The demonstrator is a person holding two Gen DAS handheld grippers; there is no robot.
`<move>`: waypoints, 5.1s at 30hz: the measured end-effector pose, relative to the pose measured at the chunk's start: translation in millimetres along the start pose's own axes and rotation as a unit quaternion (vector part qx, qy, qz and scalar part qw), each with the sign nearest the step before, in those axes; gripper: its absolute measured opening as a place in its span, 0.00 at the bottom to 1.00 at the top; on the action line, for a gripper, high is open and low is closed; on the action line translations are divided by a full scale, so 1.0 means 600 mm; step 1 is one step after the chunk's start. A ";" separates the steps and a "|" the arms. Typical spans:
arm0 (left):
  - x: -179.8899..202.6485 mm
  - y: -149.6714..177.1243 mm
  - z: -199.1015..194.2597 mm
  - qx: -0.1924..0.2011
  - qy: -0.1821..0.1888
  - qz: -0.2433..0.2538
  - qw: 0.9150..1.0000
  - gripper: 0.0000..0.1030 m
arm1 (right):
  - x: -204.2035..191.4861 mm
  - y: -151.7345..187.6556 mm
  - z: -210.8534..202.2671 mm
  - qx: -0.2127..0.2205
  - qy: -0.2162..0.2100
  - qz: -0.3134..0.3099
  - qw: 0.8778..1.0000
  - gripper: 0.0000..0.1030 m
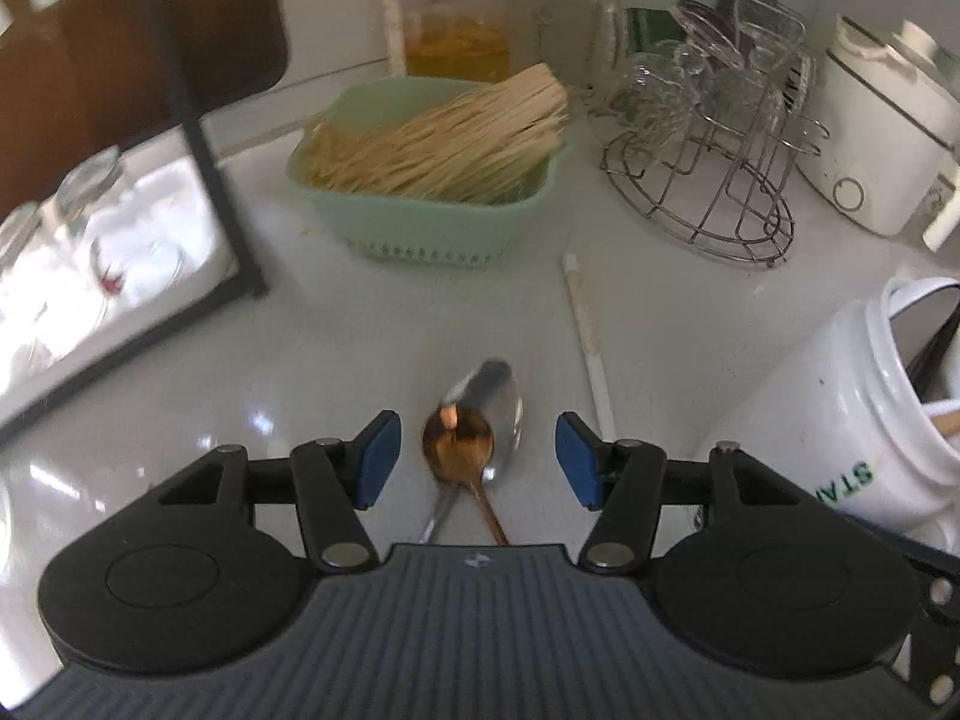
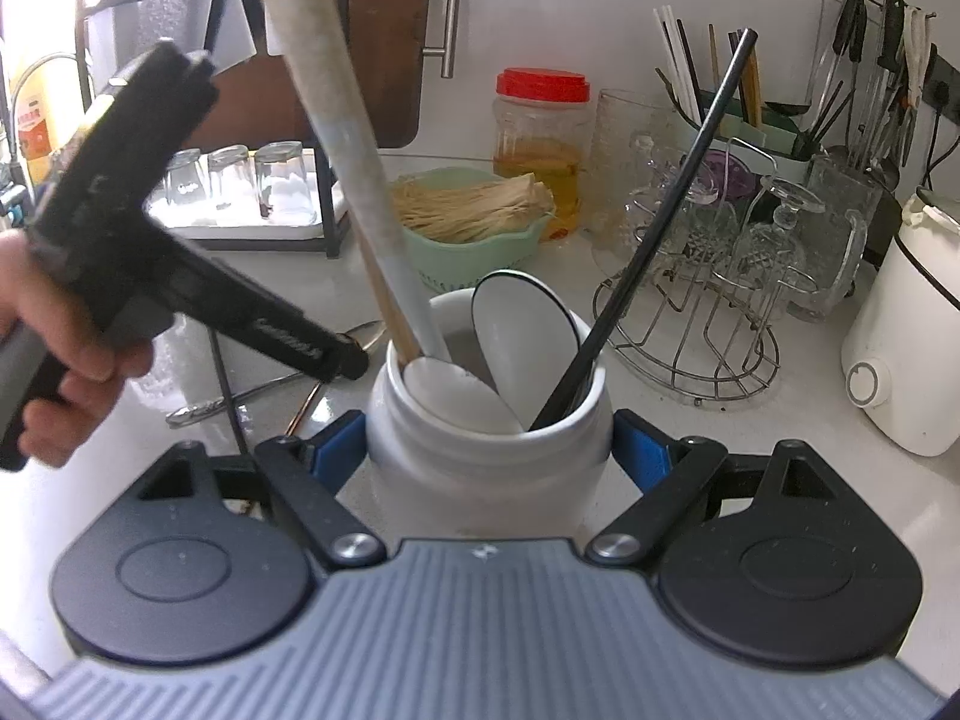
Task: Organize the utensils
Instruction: 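Close the left tool on the silver spoon's handle, then lift the silver spoon with the left tool and lower it into the mug, then open the left tool to release the silver spoon and withdraw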
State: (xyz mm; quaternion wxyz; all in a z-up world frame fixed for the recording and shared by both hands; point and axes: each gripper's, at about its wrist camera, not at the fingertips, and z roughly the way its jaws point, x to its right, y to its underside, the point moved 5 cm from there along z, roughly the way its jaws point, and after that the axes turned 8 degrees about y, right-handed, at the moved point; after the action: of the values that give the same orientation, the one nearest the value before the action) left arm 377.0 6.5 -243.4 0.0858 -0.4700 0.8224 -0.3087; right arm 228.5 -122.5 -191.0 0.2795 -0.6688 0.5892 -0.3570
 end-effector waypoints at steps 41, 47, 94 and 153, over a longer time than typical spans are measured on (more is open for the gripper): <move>0.025 -0.049 -0.125 0.078 -0.032 0.007 0.996 0.41 | -0.002 -0.003 0.005 0.015 -0.006 -0.009 1.000 0.88; 0.027 -0.057 -0.147 0.094 -0.036 -0.006 0.995 0.41 | -0.002 -0.004 0.005 0.015 -0.008 -0.012 1.000 0.88; 0.183 -0.213 -0.294 0.212 0.094 0.004 0.973 0.41 | -0.005 -0.006 0.007 0.013 -0.008 -0.015 1.000 0.88; 0.200 -0.174 -0.167 -0.101 0.115 0.060 0.986 0.42 | -0.005 -0.006 0.010 0.023 -0.017 -0.018 0.999 0.88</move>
State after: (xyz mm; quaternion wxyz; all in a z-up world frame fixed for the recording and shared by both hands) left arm 343.9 -88.3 -84.6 -0.0392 -0.3877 0.8804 -0.2703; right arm 235.4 -119.1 -191.9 0.2981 -0.6786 0.5639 -0.3641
